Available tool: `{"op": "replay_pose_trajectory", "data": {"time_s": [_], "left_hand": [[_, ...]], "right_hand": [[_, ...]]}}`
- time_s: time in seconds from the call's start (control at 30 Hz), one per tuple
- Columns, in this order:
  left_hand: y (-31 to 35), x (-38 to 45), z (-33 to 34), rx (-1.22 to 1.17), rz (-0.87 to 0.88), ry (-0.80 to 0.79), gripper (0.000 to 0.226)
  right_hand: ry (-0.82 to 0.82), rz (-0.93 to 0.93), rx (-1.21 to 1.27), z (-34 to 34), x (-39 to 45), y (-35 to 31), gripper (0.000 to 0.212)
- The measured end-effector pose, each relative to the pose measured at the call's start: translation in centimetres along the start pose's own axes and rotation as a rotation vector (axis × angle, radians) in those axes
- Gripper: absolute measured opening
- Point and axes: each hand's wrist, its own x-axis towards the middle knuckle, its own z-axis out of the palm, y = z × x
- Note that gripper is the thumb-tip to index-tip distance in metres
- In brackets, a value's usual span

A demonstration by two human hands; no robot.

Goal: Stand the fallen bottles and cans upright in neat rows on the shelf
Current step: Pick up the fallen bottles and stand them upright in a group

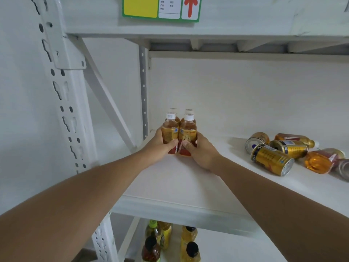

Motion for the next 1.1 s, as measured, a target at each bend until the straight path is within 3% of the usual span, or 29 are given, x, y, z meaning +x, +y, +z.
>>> {"op": "replay_pose_trajectory", "data": {"time_s": [0.2, 0.53, 0.6, 0.7, 0.8, 0.87, 0.97, 1.1], "left_hand": [[-0.3, 0.0, -0.3, 0.034, -0.040, 0.055, 0.027], [-0.6, 0.0, -0.4, 0.052, -0.015, 0.065, 0.025], [-0.5, -0.1, -0.5, 0.069, 0.025, 0.045, 0.038], [0.2, -0.4, -1.0, 0.140, 0.098, 0.006, 0.063], [1.0, -1.1, -1.8, 0.473, 0.088, 0.004, 0.093], [1.7, -2.2, -2.6, 0.671, -0.005, 0.073, 0.108], [3.1, -4.2, -3.5, 0.790, -0.043, 0.108, 0.110], [4.8, -7.4, -3.0, 0.916, -0.020, 0.103, 0.103]], "right_hand": [[0.041, 0.021, -0.054, 0.4, 0.1, 0.2, 0.045], [0.041, -0.003, -0.077, 0.5, -0.1, 0.3, 0.041], [0.002, -0.016, -0.058, 0.3, -0.1, 0.1, 0.043], [-0.023, -0.009, -0.128, -0.3, -0.2, -0.1, 0.061], [-0.004, 0.024, -0.336, -1.4, -0.7, -0.3, 0.087], [-0.005, -0.029, -0.510, -2.7, -1.1, -0.2, 0.089], [-0.040, -0.060, -0.664, -4.8, -1.8, 0.1, 0.089], [-0.065, -0.061, -0.653, -7.2, -3.8, 0.0, 0.085]]}}
